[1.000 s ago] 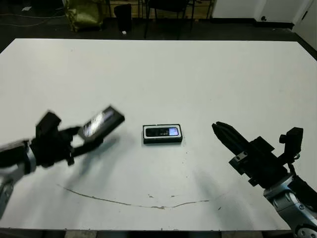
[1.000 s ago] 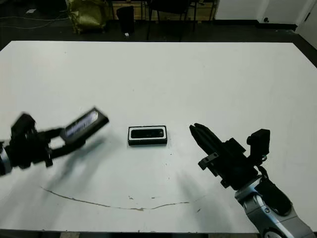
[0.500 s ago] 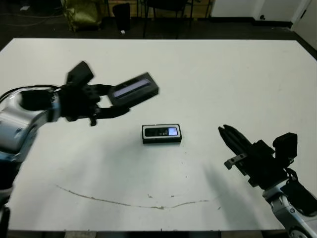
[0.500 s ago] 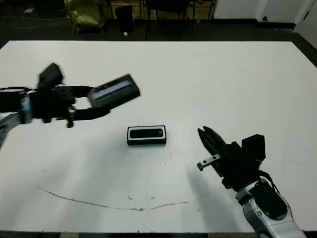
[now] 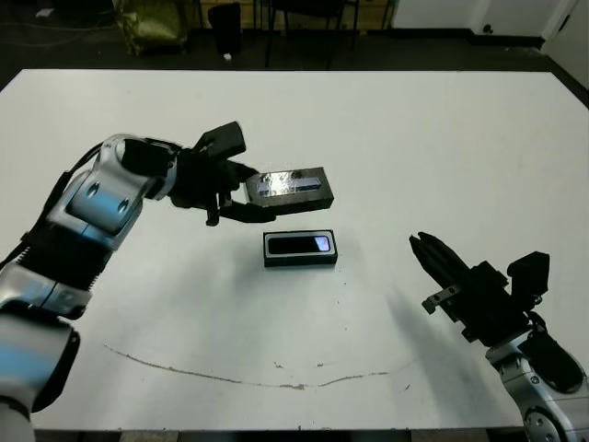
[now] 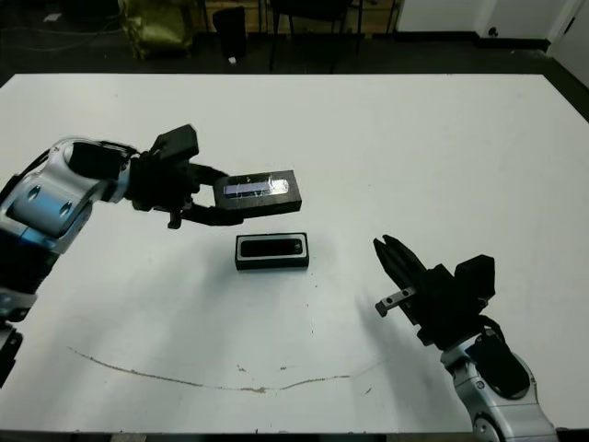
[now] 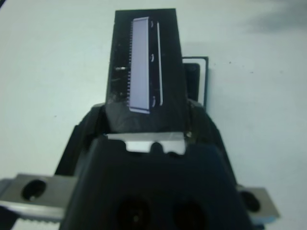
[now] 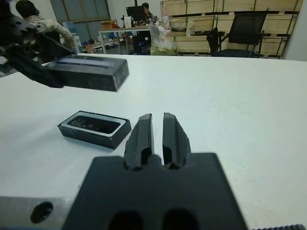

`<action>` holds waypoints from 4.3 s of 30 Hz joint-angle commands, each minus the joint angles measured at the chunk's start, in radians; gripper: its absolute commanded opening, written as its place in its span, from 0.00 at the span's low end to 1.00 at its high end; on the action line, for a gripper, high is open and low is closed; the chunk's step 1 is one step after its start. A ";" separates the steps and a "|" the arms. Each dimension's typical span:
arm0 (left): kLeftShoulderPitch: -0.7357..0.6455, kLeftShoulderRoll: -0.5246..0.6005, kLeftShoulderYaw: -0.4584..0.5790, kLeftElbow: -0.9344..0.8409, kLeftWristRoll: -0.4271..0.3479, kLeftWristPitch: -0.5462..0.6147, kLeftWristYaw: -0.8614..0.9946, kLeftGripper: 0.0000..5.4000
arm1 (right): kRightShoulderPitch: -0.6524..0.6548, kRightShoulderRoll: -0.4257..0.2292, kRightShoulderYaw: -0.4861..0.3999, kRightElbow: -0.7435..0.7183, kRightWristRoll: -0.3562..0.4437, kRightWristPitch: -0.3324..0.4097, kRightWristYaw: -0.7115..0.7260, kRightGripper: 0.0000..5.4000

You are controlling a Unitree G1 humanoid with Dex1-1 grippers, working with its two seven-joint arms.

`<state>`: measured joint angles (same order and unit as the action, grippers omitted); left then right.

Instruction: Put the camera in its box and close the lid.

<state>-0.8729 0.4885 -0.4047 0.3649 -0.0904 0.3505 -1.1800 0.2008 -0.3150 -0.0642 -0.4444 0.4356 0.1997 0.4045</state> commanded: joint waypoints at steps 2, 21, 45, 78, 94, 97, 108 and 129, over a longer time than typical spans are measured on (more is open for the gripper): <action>-0.033 -0.034 -0.015 0.079 0.041 -0.049 -0.028 0.42 | 0.008 -0.005 0.002 -0.005 -0.016 0.031 -0.010 0.00; -0.068 -0.116 -0.015 0.273 0.057 -0.061 -0.268 0.42 | 0.015 0.006 0.006 -0.024 -0.064 0.041 -0.024 0.00; -0.018 -0.140 -0.031 0.271 0.147 -0.130 -0.164 0.42 | 0.017 0.018 0.003 0.000 -0.058 0.020 -0.001 0.00; -0.042 -0.152 -0.101 0.234 0.201 -0.046 -0.194 0.42 | 0.019 0.030 0.007 0.004 -0.086 0.010 -0.008 0.00; -0.006 -0.106 -0.106 0.224 0.228 -0.083 -0.181 0.42 | 0.027 0.034 0.000 0.008 -0.073 0.004 0.004 0.00; 0.012 -0.092 -0.104 0.216 0.231 -0.079 -0.176 0.42 | 0.029 0.032 -0.001 0.007 -0.072 0.006 0.005 0.00; 0.059 -0.072 -0.101 0.191 0.225 -0.059 -0.174 0.42 | 0.036 0.035 -0.002 -0.001 -0.064 0.010 0.005 0.00; 0.117 -0.077 -0.149 0.191 0.237 -0.038 -0.138 0.42 | 0.049 0.033 -0.002 -0.008 -0.059 0.001 0.010 0.00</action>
<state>-0.8265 0.3772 -0.5161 0.5276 0.1035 0.2934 -1.3050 0.2418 -0.2789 -0.0633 -0.4616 0.3804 0.1973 0.4146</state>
